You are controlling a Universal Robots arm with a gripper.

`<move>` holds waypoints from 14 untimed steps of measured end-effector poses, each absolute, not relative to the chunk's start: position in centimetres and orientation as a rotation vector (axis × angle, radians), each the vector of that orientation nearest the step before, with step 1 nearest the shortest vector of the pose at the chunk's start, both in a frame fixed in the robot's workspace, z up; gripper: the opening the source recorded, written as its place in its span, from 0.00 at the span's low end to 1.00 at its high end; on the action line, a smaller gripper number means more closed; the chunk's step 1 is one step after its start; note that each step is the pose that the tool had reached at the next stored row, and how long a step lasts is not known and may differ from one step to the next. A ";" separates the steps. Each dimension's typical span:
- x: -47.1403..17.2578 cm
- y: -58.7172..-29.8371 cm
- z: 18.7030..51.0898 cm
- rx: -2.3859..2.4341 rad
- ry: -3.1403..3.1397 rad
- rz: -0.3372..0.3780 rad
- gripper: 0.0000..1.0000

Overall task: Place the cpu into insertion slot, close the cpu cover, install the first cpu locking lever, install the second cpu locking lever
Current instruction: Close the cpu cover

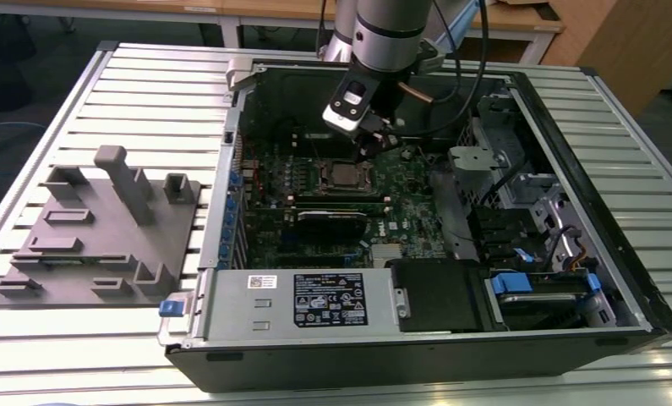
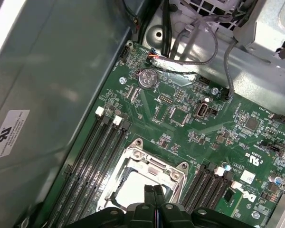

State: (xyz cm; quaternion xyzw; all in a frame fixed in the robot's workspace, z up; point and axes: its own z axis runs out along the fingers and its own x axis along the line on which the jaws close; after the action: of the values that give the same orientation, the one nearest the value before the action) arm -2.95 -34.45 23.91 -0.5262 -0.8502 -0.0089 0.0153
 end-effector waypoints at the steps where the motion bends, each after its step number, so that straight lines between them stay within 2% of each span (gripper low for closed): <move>1: -2.9 -34.5 23.9 -1.634 -2.647 -0.027 0.11; 14: -3.0 -34.5 23.9 -1.600 -2.669 -0.024 0.11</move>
State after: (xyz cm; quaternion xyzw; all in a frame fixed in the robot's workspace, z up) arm -2.96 -34.45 23.90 -0.5140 -0.8576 -0.0077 0.0149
